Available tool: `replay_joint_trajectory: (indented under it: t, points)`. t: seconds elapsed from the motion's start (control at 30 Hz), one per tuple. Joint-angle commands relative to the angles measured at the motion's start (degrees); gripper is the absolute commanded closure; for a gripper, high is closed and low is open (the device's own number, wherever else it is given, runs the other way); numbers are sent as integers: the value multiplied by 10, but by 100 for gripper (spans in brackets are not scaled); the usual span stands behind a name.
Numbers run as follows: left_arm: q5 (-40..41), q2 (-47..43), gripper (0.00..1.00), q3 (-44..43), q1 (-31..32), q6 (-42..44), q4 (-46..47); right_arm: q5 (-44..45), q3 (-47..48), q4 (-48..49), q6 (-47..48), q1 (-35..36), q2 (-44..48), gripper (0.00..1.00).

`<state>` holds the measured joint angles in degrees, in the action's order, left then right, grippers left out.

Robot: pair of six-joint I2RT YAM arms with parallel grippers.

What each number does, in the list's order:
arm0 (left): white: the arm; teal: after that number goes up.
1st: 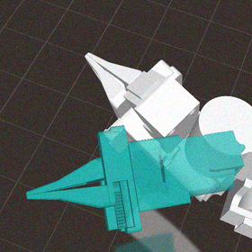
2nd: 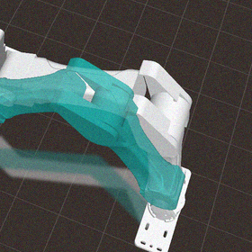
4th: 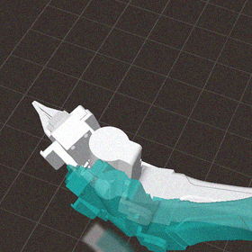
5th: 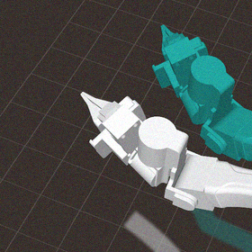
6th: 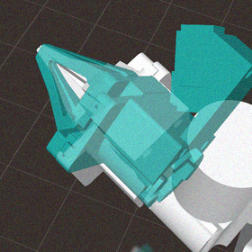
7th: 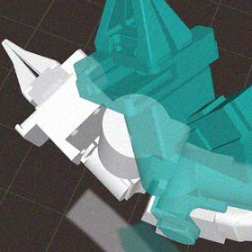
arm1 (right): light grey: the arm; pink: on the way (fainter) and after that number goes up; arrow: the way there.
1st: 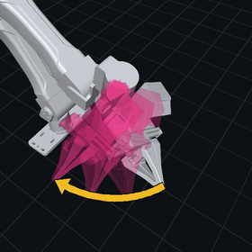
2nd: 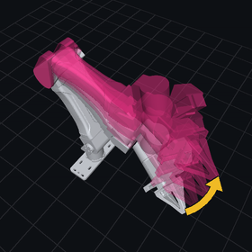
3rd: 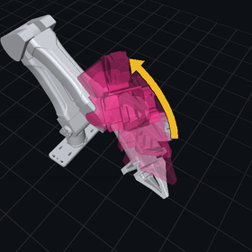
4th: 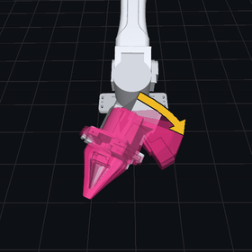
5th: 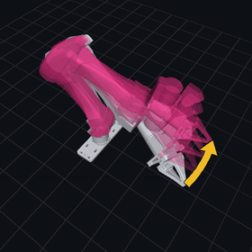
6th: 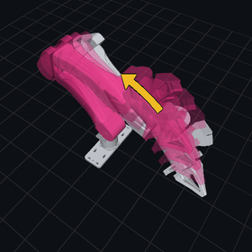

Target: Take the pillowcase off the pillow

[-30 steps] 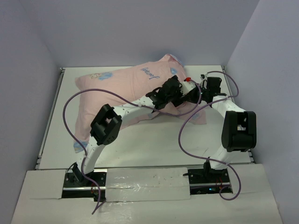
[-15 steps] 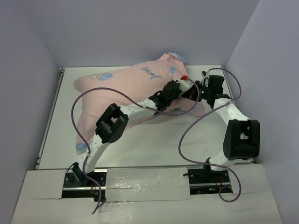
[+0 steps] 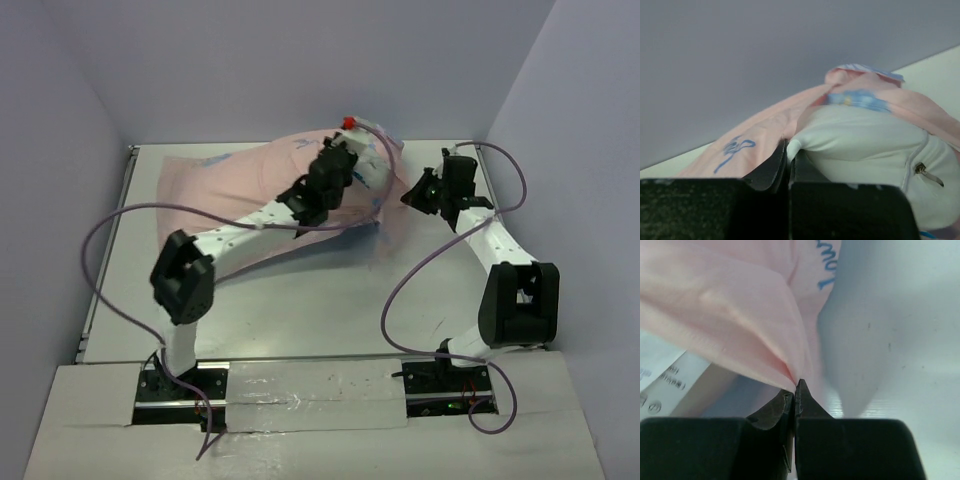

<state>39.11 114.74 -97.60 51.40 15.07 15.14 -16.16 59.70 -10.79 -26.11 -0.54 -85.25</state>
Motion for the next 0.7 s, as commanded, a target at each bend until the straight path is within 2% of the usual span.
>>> replay_joint_trajectory:
  t: [0.0,0.13,0.43,0.53,0.57,0.67]
  points:
    - [49,-180,100,14,-93,-73,31,105,18,-82,5,-35,-27,100]
    - [-37,-316,100,86,-132,-190,-27,98,28,-70,5,-33,-60,100]
    - [-88,-502,100,202,-162,-256,-54,56,16,-26,2,23,-127,100]
    - [-161,-529,100,242,-162,-289,-97,66,25,-5,31,90,-115,100]
    - [-218,-530,100,251,-162,-297,-111,68,26,1,33,105,-107,100]
    - [-299,-526,100,303,-160,-327,-142,11,0,76,16,144,-71,100]
